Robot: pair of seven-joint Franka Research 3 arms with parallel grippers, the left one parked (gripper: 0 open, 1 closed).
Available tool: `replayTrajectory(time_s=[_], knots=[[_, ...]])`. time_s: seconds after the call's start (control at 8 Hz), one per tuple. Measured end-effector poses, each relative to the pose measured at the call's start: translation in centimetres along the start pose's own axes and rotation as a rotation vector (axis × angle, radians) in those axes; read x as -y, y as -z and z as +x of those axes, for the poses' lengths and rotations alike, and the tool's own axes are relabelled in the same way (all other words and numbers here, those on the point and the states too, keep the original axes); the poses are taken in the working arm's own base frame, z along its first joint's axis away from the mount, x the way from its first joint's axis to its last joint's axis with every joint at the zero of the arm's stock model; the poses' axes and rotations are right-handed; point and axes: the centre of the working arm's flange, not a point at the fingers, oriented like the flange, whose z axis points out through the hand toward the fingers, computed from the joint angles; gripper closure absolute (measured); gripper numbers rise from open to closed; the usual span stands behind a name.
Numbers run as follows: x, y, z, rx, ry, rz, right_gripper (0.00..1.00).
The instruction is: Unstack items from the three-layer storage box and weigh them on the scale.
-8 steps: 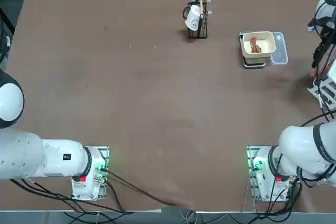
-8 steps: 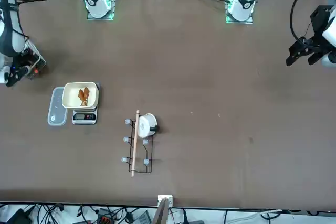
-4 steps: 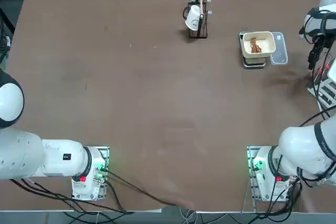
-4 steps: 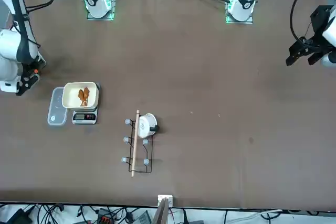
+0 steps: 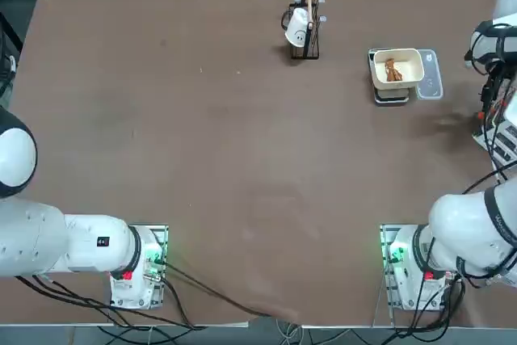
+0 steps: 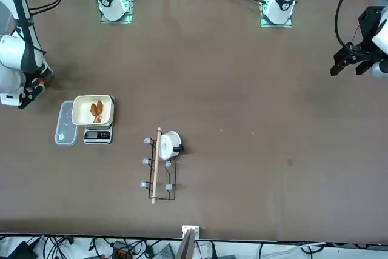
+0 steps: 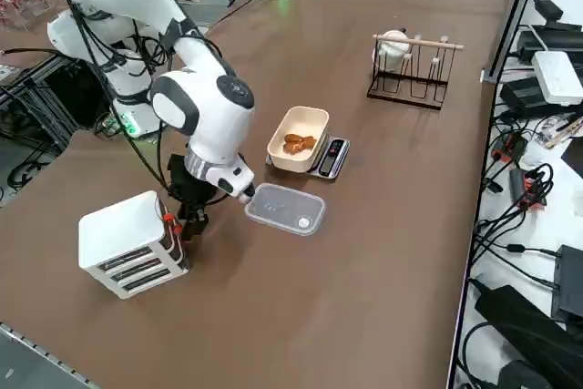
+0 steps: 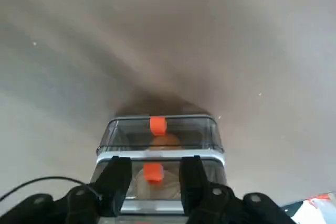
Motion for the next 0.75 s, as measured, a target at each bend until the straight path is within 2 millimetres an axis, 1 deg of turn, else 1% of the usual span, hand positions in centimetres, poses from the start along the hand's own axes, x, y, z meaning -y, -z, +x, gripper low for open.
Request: replayTrajectory(time_s=[0.12, 0.75], knots=[[0.08, -0.65, -0.39, -0.001, -0.005, 0.009, 0.44], [0.27, -0.98, -0.27, -0.009, -0.001, 0.007, 0.44]])
